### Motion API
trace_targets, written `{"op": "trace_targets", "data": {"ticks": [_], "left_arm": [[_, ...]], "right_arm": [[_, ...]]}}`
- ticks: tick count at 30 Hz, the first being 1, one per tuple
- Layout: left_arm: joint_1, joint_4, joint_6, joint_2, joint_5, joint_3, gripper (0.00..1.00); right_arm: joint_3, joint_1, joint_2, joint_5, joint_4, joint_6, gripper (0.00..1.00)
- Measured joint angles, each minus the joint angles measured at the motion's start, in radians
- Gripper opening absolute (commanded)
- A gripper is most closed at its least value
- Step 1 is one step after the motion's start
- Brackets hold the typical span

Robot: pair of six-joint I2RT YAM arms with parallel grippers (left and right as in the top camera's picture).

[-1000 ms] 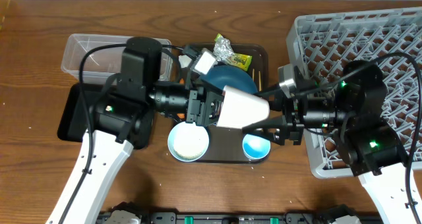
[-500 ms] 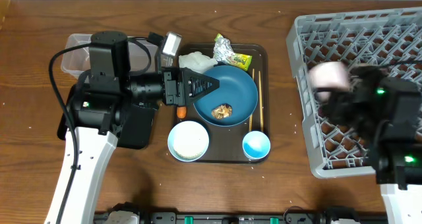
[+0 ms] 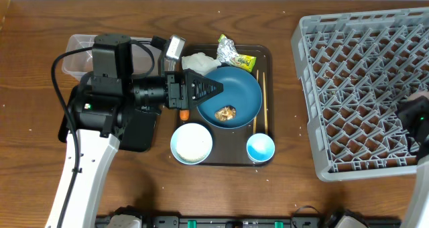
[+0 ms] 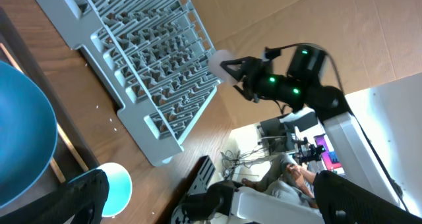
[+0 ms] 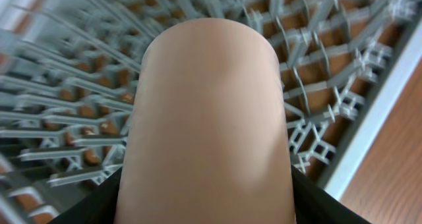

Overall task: Sort waste into correct bins and load items into the dishwasher rack
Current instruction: 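Carry the pink cup with the right gripper over the dish rack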

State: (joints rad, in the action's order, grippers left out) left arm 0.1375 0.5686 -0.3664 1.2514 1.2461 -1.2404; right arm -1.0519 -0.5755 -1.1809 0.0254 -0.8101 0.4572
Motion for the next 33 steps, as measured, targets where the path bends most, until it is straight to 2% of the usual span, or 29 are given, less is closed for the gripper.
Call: {"op": "trace_targets", "data": {"ticks": [5, 7, 10, 11, 16, 20, 22, 24, 26, 31, 33], "left_arm": [[0.0, 0.001, 0.0, 0.0, 0.0, 0.0, 1.0], [0.0, 0.001, 0.0, 0.0, 0.0, 0.0, 1.0], [0.0, 0.001, 0.0, 0.0, 0.0, 0.0, 1.0], [0.0, 0.001, 0.0, 0.0, 0.0, 0.0, 1.0], [0.0, 0.001, 0.0, 0.0, 0.0, 0.0, 1.0], [0.0, 0.018, 0.014, 0.0, -0.008, 0.0, 1.0], [0.004, 0.064, 0.031, 0.0, -0.043, 0.0, 1.0], [0.014, 0.122, 0.051, 0.0, -0.097, 0.0, 1.0], [0.031, 0.175, 0.069, 0.0, -0.153, 0.0, 1.0], [0.068, 0.254, 0.113, 0.0, -0.27, 0.0, 1.0], [0.074, 0.265, 0.121, 0.0, -0.297, 0.0, 1.0]], "right_arm": [[0.0, -0.028, -0.112, -0.039, -0.045, 0.031, 0.55], [0.0, -0.027, -0.151, -0.056, -0.05, 0.038, 0.66], [0.0, -0.028, -0.191, -0.08, -0.053, 0.053, 0.92], [0.0, -0.029, -0.199, -0.091, -0.054, 0.055, 0.97], [-0.003, -0.034, -0.2, -0.141, -0.072, 0.061, 0.99], [-0.028, -0.036, -0.167, -0.217, -0.106, 0.04, 0.94], [-0.044, -0.036, -0.128, -0.274, -0.124, 0.019, 0.89], [-0.06, -0.036, -0.074, -0.31, -0.15, -0.001, 0.81], [-0.068, -0.036, -0.019, -0.317, -0.169, -0.008, 0.79], [-0.08, -0.036, 0.022, -0.245, -0.182, -0.022, 0.56], [-0.08, -0.036, 0.007, -0.231, -0.2, -0.023, 0.4]]}}
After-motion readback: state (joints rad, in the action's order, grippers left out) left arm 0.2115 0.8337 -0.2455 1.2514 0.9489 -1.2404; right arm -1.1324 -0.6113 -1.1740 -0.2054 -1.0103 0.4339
